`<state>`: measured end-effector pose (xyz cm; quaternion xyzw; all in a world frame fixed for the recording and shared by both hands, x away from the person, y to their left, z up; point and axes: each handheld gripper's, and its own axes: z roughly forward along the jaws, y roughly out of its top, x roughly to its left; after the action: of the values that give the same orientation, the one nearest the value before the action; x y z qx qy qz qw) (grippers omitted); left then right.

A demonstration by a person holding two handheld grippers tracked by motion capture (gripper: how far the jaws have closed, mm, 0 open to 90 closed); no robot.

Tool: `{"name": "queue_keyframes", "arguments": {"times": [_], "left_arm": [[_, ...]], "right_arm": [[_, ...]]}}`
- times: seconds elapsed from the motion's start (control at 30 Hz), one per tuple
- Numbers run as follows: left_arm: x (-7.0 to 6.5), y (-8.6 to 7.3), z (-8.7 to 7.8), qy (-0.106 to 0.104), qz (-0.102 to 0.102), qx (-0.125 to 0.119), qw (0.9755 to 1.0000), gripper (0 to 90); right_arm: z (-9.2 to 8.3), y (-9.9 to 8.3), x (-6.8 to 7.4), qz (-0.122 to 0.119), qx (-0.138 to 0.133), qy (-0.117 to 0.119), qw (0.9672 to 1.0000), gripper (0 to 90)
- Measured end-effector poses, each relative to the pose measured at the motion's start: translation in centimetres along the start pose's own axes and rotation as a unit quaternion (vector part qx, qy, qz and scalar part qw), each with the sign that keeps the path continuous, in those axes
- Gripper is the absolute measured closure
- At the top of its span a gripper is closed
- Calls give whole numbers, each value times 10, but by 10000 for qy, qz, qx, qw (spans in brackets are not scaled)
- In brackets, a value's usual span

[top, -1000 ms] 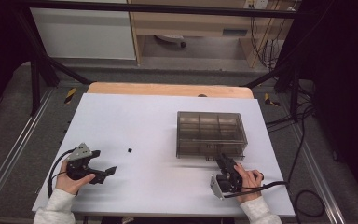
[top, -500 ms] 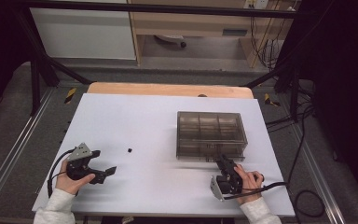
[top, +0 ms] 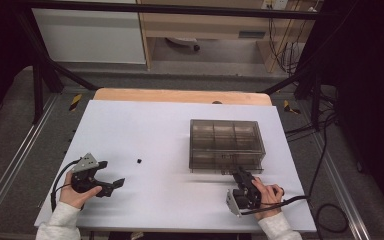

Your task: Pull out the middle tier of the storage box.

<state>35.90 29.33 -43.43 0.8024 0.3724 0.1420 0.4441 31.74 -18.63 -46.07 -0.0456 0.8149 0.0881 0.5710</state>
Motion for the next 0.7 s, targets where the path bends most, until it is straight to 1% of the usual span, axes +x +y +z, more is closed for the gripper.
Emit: {"name": "queue_keyframes", "arguments": {"times": [0.7], "left_arm": [[0,0,0,-5,12,8,10000,11]], "right_arm": [[-8,1,0,-2,-3,70,10000,621]]}}
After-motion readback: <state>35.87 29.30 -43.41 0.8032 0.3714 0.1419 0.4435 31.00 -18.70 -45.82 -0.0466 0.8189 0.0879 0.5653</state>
